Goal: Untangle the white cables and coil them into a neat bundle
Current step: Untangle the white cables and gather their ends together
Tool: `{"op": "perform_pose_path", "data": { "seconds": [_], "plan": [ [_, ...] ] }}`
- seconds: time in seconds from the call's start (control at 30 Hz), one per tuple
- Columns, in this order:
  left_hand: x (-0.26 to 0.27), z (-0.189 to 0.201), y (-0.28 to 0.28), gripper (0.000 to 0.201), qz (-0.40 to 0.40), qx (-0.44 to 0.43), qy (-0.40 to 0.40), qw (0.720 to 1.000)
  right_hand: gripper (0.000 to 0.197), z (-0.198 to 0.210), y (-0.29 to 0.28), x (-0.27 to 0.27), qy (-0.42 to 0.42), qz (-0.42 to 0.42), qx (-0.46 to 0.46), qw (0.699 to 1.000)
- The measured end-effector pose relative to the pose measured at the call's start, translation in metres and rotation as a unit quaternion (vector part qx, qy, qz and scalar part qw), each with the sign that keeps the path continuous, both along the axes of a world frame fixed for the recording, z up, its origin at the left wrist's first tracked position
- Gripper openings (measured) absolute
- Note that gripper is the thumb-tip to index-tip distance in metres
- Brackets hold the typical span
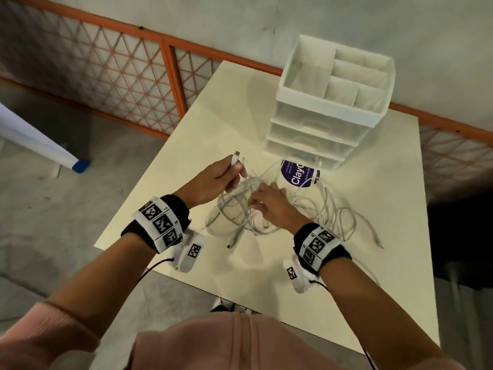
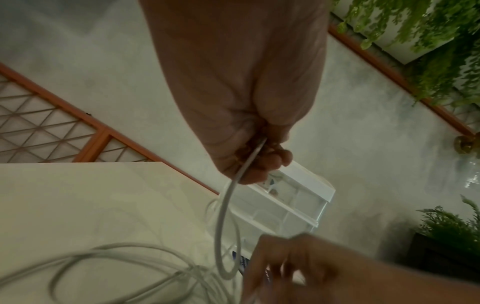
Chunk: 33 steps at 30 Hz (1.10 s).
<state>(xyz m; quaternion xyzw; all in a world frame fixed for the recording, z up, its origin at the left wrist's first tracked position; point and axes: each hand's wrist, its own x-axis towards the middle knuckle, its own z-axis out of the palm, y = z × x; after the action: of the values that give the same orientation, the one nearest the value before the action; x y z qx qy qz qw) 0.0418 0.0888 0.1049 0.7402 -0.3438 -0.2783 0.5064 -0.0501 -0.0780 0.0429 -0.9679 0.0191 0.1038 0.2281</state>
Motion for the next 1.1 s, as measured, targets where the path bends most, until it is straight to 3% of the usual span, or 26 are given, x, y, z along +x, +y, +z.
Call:
{"op": "perform_pose_path", "data": {
  "seconds": [0.1,0.2,0.3,0.43,0.5,0.63,0.73,0.8,0.87,0.97,1.03,1.1],
  "plan": [
    [-0.002,0.0,-0.005,0.027,0.018,-0.016,0.001,1.0,0.011,0.037,-0.017,-0.004,-0.076,-0.081,0.16,0.981],
    [-0.009,0.007,-0.019,0.029,0.027,-0.042,0.035,0.998,0.019,0.07,-0.024,-0.006,-0.125,-0.136,0.319,0.929],
    [-0.019,0.017,-0.035,0.035,0.017,-0.112,0.078,0.99,0.019,0.085,-0.022,-0.006,-0.158,-0.155,0.378,0.899],
    [-0.027,0.029,-0.054,0.034,0.019,-0.176,0.076,0.981,0.025,0.091,-0.018,-0.011,-0.169,-0.162,0.474,0.849],
    [-0.032,0.037,-0.061,0.032,0.031,-0.186,0.08,0.979,0.029,0.095,-0.018,-0.012,-0.119,-0.15,0.447,0.874],
    [-0.029,0.059,-0.069,0.034,0.033,-0.236,0.108,0.965,0.02,0.085,-0.022,-0.008,-0.064,-0.106,0.322,0.939],
    [-0.02,0.079,-0.068,0.035,0.039,-0.295,0.141,0.944,0.013,0.062,-0.034,-0.011,-0.054,-0.079,0.172,0.981],
    [-0.012,0.088,-0.062,0.038,0.079,-0.308,0.152,0.936,0.022,0.051,-0.058,-0.021,-0.048,-0.118,0.036,0.991],
    [-0.003,0.09,-0.05,0.038,0.126,-0.296,0.112,0.94,0.029,0.048,-0.086,-0.036,-0.055,-0.183,-0.059,0.98],
    [0.005,0.081,-0.039,0.033,0.125,-0.207,0.001,0.97,0.027,0.063,-0.115,-0.051,-0.097,-0.258,-0.023,0.961],
    [-0.002,0.068,-0.046,0.025,0.055,-0.072,-0.097,0.991,0.02,0.084,-0.113,-0.047,-0.121,-0.233,0.064,0.963],
    [-0.017,0.054,-0.06,0.027,-0.033,0.023,-0.12,0.992,0.017,0.11,-0.096,-0.039,-0.124,-0.175,0.114,0.97]
  ]
}}
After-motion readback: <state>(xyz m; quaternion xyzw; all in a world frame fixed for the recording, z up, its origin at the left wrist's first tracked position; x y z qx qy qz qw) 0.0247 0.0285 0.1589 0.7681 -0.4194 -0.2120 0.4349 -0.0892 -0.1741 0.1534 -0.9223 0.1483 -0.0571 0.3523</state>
